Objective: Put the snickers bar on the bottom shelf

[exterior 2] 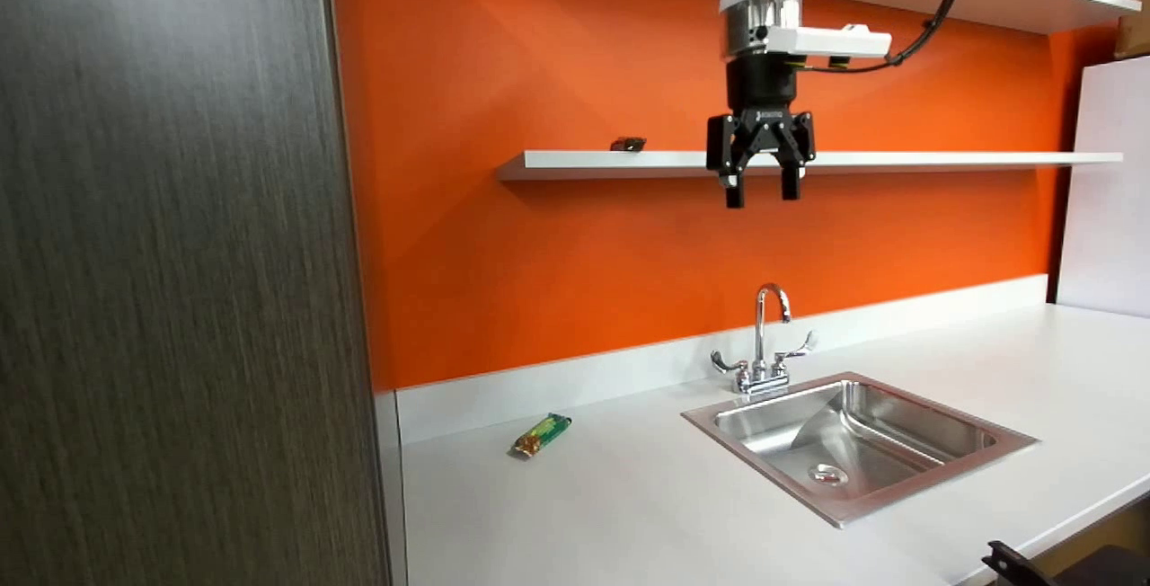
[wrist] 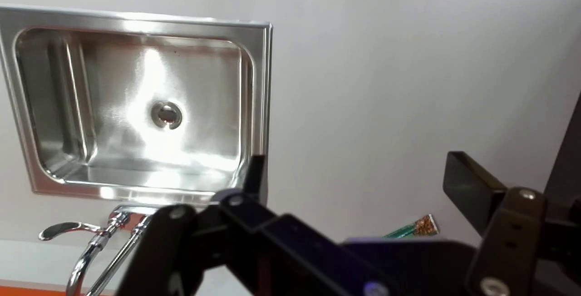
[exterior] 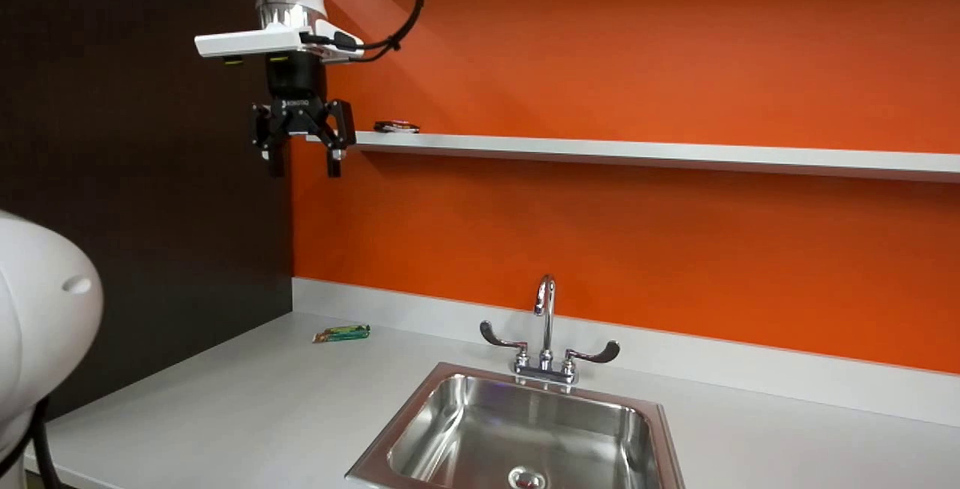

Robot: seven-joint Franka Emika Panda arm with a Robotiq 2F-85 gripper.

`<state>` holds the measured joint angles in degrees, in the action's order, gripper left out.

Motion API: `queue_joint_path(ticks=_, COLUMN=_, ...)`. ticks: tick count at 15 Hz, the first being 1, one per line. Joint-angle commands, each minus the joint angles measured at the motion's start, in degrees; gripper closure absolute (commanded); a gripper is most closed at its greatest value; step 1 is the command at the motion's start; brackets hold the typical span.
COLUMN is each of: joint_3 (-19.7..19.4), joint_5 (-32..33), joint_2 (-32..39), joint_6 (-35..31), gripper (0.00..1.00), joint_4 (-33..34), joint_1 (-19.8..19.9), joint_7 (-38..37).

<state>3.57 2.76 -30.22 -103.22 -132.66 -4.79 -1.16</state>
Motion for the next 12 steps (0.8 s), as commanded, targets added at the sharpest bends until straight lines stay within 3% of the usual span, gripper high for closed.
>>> queue_joint_path(ticks=1, joint_3=-0.11, joint_5=-0.82, joint_2=-5.86, joint_6=-3.93, gripper=0.0, joint_4=-9.39, joint_1=-0.6, joint_7=1.79)
queue_joint_path(ticks=6, joint_3=0.18, joint_5=0.17, joint_2=-8.55, joint_6=-4.49, gripper=0.0, joint_4=-16.97, joint_1=-0.42, joint_7=1.24)
queue_joint_path(ticks=7, joint_3=0.29, joint_5=-0.24, joint_2=-5.65, joint_6=-3.21, gripper=0.0, joint_4=-13.43, joint_1=-0.24, joint_7=0.59)
queue_joint_path(ticks=12, joint_3=0.29, joint_5=-0.24, joint_2=-5.65, joint_6=-3.23, gripper=0.0, joint_4=-13.89, joint_1=-0.25, joint_7=0.59)
